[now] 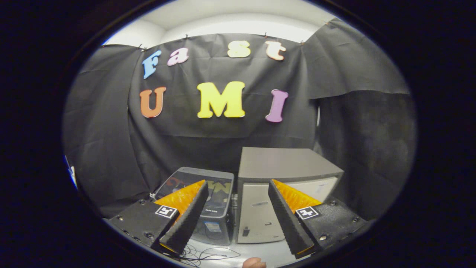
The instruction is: Put the clothes into the washing machine and then close the washing machine lid.
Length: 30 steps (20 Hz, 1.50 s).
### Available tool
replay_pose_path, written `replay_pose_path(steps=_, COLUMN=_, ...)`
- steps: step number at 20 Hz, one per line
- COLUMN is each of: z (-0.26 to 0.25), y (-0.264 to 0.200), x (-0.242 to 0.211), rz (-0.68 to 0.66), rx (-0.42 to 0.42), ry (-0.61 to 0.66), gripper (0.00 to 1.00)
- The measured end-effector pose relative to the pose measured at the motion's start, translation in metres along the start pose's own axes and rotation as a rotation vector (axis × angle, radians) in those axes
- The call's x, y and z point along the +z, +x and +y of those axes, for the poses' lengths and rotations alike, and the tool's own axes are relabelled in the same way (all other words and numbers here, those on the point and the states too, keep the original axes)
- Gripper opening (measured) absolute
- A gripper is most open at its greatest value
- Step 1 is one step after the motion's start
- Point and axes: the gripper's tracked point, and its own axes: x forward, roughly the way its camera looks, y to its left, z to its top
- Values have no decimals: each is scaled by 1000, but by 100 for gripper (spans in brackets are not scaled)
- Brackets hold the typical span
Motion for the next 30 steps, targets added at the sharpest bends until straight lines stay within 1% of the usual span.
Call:
replay_pose_path(steps=4, z=-34, y=-65, x=1, rz=-39, rx=-57, ry=42, gripper=100)
replay_pose_path(steps=8, z=-60, y=-109, x=-7, rz=-69, rx=-85, ry=41, gripper=100)
replay_pose_path(steps=9, z=-68, y=-114, x=-10, rz=-71, rx=-91, ry=36, gripper=100)
replay_pose_path(steps=11, z=-82, y=-121, x=-19, rz=-59, rx=-99, ry=36, gripper=100)
replay_pose_path(steps=14, z=-100, y=-134, x=-18, rz=-69, rx=-99, ry=44, gripper=100)
replay_pose_path(steps=18, z=-118, y=-138, x=-18, rz=-80, rx=-87, ry=40, gripper=100)
replay_pose_path(steps=26, z=-135, y=-137, x=-22, rz=-76, rx=-68, ry=55, gripper=100)
replay_pose_path(steps=30, z=-141, y=-134, x=-21, rz=-77, rx=-68, ry=39, gripper=100)
